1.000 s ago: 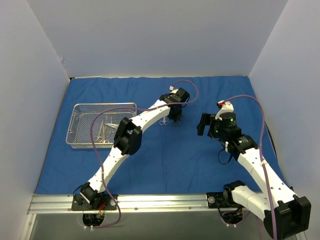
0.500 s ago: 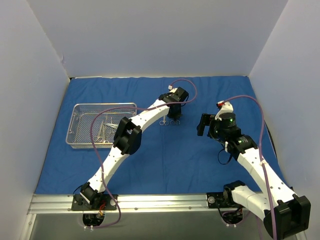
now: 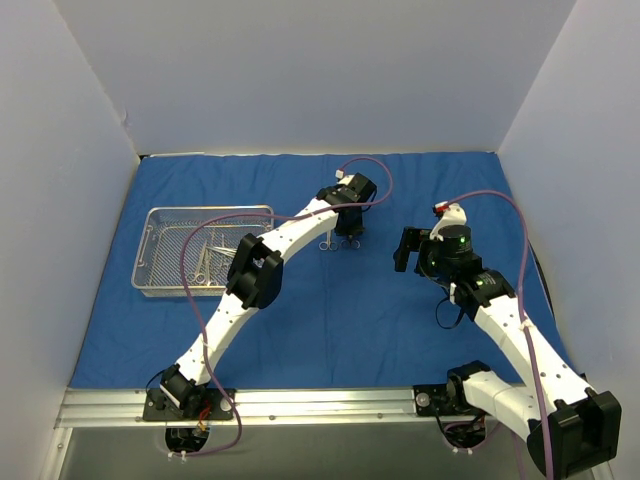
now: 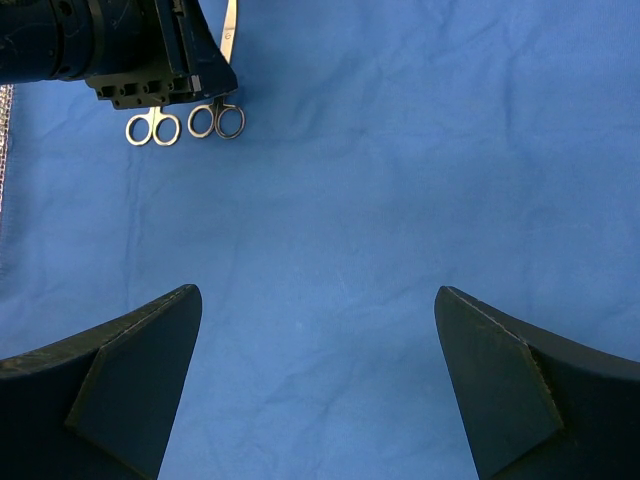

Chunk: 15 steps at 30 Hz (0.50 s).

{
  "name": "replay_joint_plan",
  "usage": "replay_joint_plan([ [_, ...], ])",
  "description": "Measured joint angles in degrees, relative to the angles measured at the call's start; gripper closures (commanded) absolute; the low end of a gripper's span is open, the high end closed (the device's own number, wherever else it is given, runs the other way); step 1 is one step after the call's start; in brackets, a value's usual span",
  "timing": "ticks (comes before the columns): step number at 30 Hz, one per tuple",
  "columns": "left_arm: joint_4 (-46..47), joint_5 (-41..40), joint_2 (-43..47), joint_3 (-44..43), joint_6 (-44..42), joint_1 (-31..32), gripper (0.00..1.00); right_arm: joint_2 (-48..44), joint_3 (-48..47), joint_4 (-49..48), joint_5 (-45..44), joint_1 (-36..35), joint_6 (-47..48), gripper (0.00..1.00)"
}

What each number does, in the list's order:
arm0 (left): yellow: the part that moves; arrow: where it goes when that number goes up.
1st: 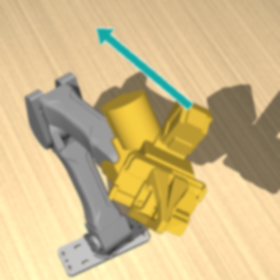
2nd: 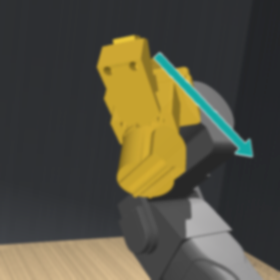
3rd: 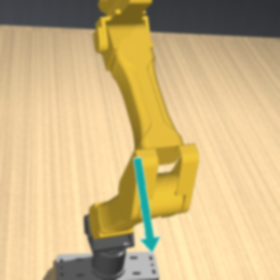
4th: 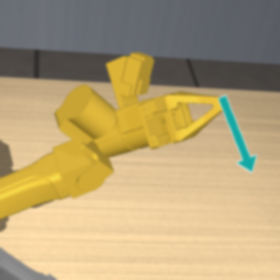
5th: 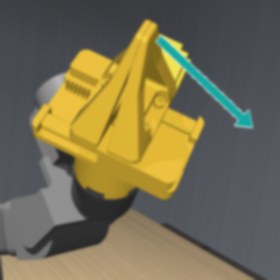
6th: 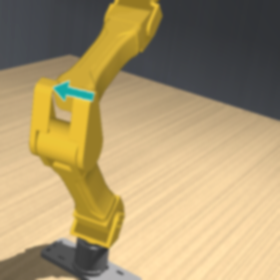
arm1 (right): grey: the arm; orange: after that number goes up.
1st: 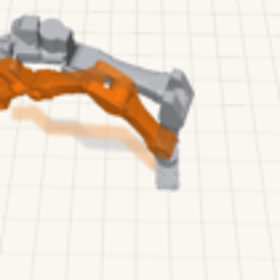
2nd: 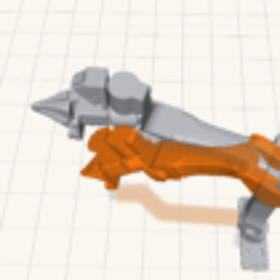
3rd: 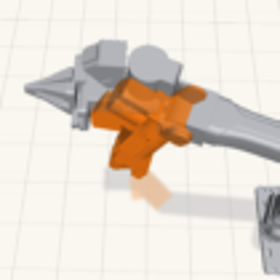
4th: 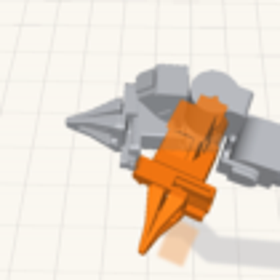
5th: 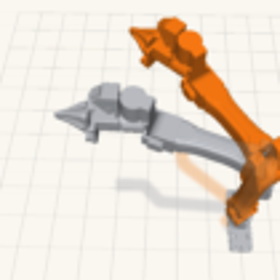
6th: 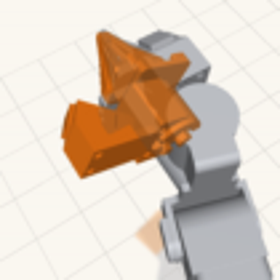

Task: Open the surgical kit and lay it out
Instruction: Place the medical item in the surgical kit.

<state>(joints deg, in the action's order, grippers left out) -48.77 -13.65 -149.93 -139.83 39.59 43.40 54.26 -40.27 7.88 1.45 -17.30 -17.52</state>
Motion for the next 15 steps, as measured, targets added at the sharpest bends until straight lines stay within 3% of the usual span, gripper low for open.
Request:
replay_joint_plan([
  [10,-0.31,0.46,1.14,0.59,1.14,0.00,0.53,-0.02,0.00,0.02,0.00,0.00,0.00,0.03],
  [15,-1.99,-0.50,6.58,1.29,0.37,-0.04,0.45,-1.79,0.39,-0.35,0.09,0.00,0.02,0.03],
])
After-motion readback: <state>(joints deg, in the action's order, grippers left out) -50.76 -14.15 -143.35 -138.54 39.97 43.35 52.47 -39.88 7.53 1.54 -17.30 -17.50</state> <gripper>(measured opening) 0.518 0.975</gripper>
